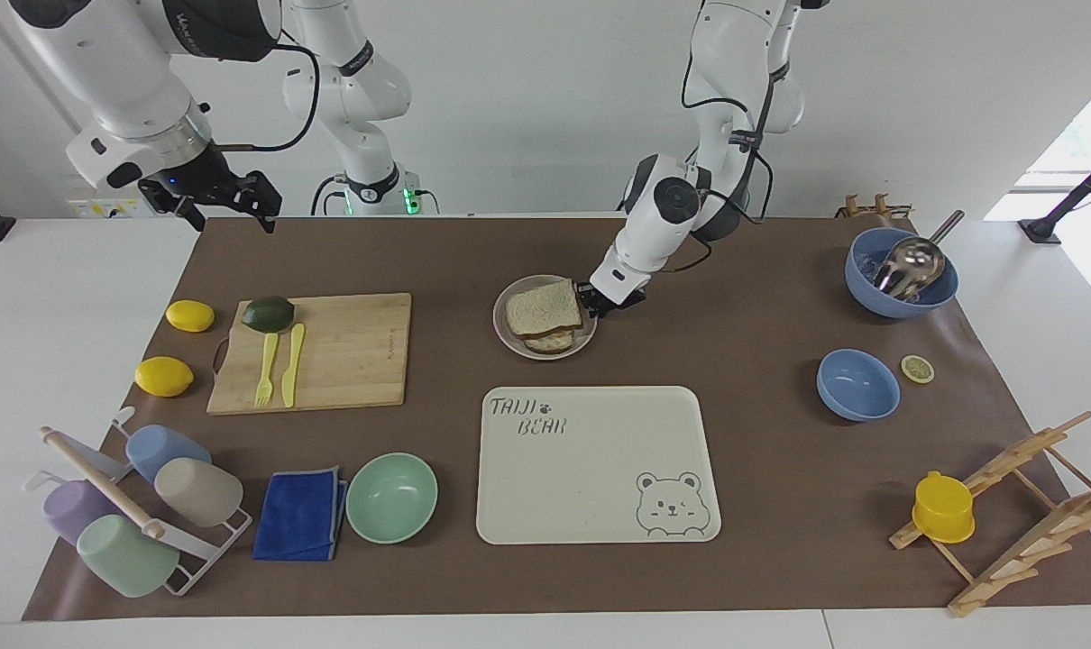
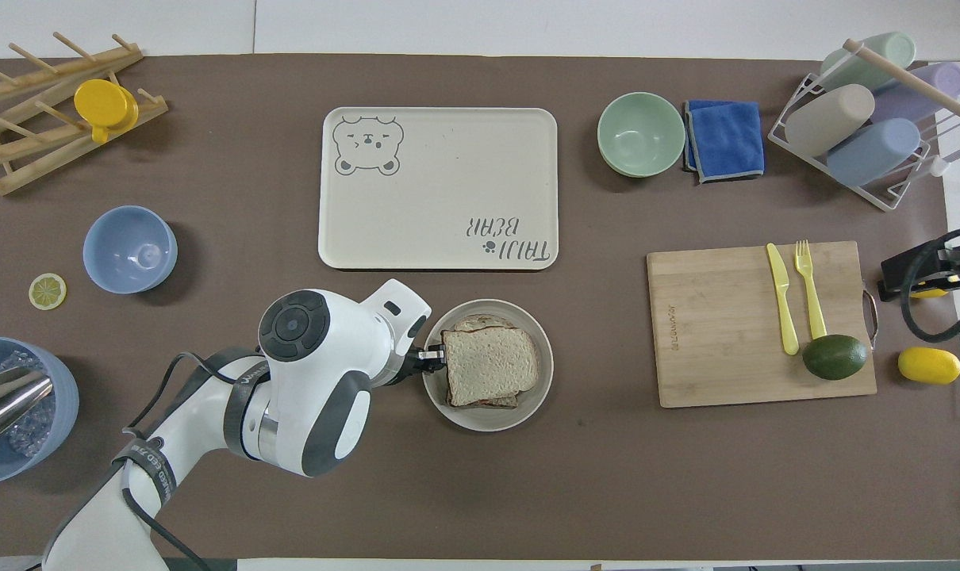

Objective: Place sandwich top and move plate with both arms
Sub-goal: 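Slide the plate with the left gripper onto the bear tray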

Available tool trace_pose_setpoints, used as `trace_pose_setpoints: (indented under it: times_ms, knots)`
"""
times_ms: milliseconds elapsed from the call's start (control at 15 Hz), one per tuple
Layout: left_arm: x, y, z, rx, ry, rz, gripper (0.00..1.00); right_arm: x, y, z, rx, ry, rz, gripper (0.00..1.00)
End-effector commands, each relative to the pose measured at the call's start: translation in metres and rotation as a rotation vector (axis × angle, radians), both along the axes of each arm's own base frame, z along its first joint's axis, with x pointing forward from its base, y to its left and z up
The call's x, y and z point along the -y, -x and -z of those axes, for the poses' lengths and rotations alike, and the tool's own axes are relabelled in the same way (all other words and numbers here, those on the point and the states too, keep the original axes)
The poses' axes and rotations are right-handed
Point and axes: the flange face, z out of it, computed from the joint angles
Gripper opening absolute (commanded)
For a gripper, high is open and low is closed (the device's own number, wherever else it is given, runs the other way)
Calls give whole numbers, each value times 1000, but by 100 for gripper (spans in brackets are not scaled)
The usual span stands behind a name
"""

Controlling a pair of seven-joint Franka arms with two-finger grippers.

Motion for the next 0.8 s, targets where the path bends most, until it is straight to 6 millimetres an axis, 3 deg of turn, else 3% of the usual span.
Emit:
trace_pose_setpoints:
  times_ms: [0,267,533,600,733]
  knots:
    - [-4,3,2,0,7,-23,0,3,5,-2,7,-24,-6,100]
    - [-14,-10,-14,8,22,-41,0,3,5,-2,7,-24,-6,100]
    - [-51,-72,-81,-15,69,-74,0,3,5,-2,7,-24,-6,100]
    - [-53,-89,-96,-8,84,-83,0,3,5,-2,7,-24,-6,100]
    - [-68,-119,-103,28,100,-98,0,3,5,-2,7,-24,-6,100]
